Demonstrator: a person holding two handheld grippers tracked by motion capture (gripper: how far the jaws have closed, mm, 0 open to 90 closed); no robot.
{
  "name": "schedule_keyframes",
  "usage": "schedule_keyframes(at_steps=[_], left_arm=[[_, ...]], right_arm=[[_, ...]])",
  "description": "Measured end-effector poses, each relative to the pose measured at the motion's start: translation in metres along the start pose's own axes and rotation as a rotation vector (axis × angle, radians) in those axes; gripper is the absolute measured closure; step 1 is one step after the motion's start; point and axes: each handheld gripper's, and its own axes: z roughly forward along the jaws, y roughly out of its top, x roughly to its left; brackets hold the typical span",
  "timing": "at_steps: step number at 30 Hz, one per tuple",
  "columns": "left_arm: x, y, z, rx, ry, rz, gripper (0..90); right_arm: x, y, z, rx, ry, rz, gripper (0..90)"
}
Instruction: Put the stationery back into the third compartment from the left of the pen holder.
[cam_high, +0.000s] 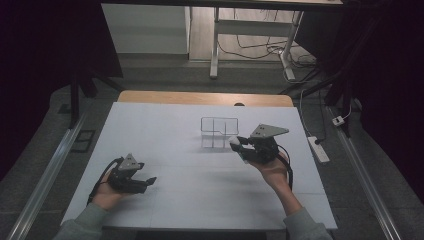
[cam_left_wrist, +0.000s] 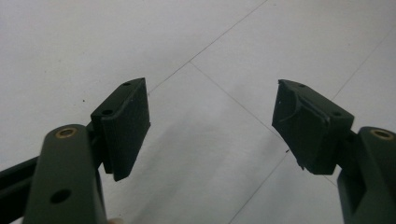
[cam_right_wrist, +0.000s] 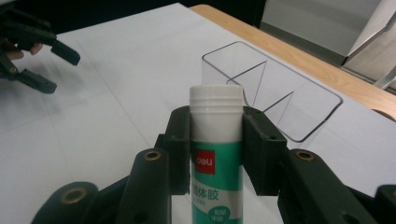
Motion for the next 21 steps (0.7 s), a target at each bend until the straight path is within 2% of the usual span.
schedule_keyframes(at_steps=[10, 21], left_arm=[[0.000, 0.000, 0.000, 0.002, 0.001, 0.000, 27.3], [0.000, 0.000, 0.001, 0.005, 0.002, 0.002, 27.2]], right_arm=[[-0.006, 0.004, -0.004, -0.036, -0.036, 0.022, 64.2], [-0.011, 0.010, -0.002, -0.056, -0.053, 0.030, 64.2]])
